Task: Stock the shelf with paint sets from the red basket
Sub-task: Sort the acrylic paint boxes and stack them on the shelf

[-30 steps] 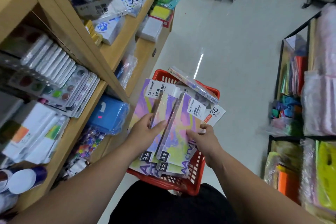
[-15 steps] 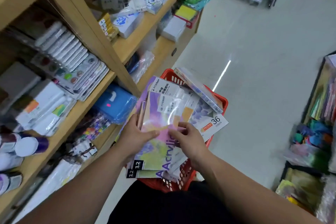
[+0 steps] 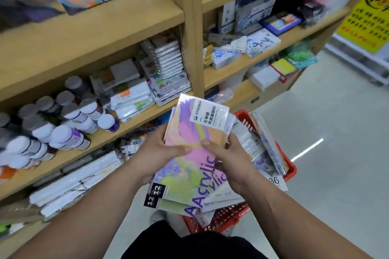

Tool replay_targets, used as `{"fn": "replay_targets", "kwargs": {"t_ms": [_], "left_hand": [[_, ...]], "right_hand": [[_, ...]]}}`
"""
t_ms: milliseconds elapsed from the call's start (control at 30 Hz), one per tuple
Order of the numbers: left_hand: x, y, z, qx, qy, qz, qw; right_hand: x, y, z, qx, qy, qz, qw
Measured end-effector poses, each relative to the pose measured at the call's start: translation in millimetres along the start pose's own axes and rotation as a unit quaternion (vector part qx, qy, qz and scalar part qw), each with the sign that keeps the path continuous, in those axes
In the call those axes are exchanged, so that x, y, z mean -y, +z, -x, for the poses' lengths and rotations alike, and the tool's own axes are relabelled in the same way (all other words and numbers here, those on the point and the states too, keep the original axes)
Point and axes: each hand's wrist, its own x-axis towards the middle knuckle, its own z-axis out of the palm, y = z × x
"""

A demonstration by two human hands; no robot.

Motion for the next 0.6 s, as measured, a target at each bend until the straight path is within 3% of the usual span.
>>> {"fn": "replay_targets", "kwargs": {"t_ms": [300, 433, 600], "left_hand": [[-67, -102, 34, -0.033, 0.109, 0.034, 0.993], [-101, -169, 55, -0.006, 0.146, 0.007, 0.989], [-133, -260, 77, -0.027, 0.198, -0.131, 0.971]], "right_hand": [[60, 127, 24, 0.05, -0.088, 0.013, 0.995], [81, 204, 31, 0.019, -0.144, -0.034, 0.989], [104, 291, 11, -0.068, -0.189, -0.106, 0.974]]}}
